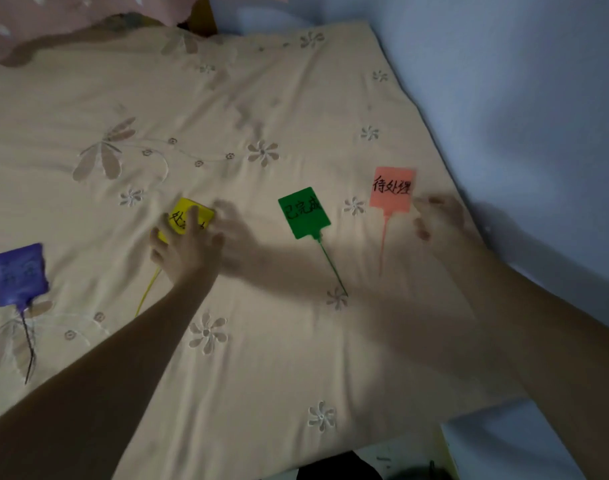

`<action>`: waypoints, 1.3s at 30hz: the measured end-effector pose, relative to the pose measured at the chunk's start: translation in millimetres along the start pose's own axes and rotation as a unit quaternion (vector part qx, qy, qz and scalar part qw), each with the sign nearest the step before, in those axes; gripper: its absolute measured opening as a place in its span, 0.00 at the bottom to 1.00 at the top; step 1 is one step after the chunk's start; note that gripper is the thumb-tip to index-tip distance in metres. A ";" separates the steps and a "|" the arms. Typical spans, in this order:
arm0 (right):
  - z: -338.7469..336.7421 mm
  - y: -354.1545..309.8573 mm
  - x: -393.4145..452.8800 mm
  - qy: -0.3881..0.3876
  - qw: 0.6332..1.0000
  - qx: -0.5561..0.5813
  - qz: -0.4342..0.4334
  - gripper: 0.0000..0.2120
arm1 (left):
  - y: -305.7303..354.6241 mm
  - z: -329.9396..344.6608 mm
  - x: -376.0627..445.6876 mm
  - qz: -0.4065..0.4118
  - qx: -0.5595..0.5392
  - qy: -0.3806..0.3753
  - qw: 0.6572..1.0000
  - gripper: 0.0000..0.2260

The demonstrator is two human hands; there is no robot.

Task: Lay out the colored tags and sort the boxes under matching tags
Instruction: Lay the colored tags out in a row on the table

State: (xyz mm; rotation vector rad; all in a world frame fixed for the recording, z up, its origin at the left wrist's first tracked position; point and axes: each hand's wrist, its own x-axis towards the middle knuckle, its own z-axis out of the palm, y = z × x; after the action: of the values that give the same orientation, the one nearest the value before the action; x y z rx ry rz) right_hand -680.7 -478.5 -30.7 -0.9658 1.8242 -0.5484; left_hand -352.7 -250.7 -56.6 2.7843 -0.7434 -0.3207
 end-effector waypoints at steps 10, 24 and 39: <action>-10.3 118.2 -118.2 0.017 0.957 -0.185 -0.224 0.23 | -44.1 -21.5 25.7 -0.017 0.000 -0.041 0.999 0.38; 38.5 122.7 -204.9 -0.081 0.939 -0.145 -0.300 0.17 | -44.4 -40.0 28.0 -0.090 -0.101 -0.055 0.989 0.39; 267.7 33.7 -366.7 -0.374 0.884 -0.149 -0.237 0.11 | -293.8 -232.1 17.8 -0.016 -0.122 -0.049 0.991 0.16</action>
State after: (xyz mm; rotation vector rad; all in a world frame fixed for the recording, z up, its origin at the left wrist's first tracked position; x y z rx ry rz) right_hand -371.4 -149.8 28.1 -1.5899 0.9779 -0.1234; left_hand -140.0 27.8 76.5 2.5671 -0.6335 -0.5221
